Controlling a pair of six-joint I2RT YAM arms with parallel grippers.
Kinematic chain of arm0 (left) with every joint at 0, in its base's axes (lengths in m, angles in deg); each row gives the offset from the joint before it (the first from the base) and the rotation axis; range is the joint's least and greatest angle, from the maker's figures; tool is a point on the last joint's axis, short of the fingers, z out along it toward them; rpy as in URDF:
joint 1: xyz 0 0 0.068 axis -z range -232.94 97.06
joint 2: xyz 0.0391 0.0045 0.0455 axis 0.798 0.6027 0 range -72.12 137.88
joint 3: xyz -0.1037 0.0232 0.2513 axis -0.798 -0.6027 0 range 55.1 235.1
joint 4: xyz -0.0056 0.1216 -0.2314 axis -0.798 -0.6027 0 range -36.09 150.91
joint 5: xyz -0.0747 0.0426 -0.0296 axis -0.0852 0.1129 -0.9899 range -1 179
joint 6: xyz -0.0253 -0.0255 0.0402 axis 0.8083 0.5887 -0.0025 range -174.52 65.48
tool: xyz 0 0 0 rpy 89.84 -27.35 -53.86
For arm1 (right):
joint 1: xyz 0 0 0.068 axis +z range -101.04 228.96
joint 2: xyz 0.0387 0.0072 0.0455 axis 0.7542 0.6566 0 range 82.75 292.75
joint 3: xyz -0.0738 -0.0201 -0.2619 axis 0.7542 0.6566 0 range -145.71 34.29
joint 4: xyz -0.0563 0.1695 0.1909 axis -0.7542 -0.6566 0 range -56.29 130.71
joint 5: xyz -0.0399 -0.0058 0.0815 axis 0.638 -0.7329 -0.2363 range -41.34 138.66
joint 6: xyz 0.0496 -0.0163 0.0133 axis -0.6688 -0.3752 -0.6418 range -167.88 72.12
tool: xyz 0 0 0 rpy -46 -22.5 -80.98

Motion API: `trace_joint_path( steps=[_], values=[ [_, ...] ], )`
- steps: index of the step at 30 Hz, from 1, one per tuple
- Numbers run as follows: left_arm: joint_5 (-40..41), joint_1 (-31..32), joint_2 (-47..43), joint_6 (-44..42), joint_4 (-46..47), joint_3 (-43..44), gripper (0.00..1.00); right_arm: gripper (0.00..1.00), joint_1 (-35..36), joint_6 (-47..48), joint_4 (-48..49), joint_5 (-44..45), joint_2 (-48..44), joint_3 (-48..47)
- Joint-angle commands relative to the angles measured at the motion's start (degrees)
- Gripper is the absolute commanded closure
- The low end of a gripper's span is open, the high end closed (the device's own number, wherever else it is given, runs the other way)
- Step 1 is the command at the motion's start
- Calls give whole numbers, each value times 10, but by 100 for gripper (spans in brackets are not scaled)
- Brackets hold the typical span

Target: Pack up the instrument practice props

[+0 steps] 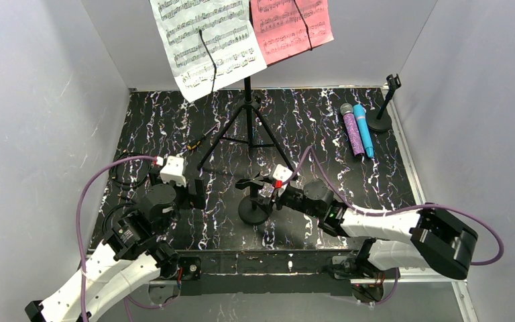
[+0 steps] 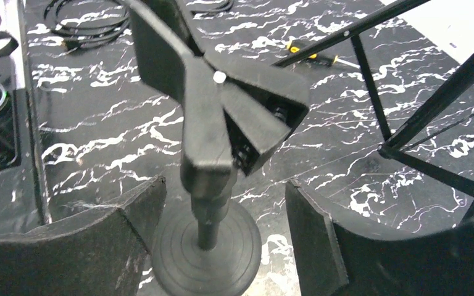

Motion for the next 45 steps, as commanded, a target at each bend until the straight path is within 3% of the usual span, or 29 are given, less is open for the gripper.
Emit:
trace_joint_path(
  steps=[1,7,18,27,32,36,45],
  values=[
    [13,-4,-8,6,-9,14,3,23,13,-7,131,59,28,-2],
    [13,-3,-11,10,-5,9,3,32,17,-21,156,55,55,-7],
    [13,-3,-15,13,6,-5,3,62,17,-44,155,47,59,-5],
    [19,-3,-32,11,15,-22,3,83,4,-20,-15,28,-39,-39],
    [18,-4,-37,7,30,-38,3,91,-70,-30,-132,-22,-96,-75],
    [16,-4,-40,0,43,-52,3,91,-143,-25,-201,-48,-132,-108],
    [19,-3,-51,-20,72,-82,3,95,-309,17,-309,-81,-130,-197]
  ],
)
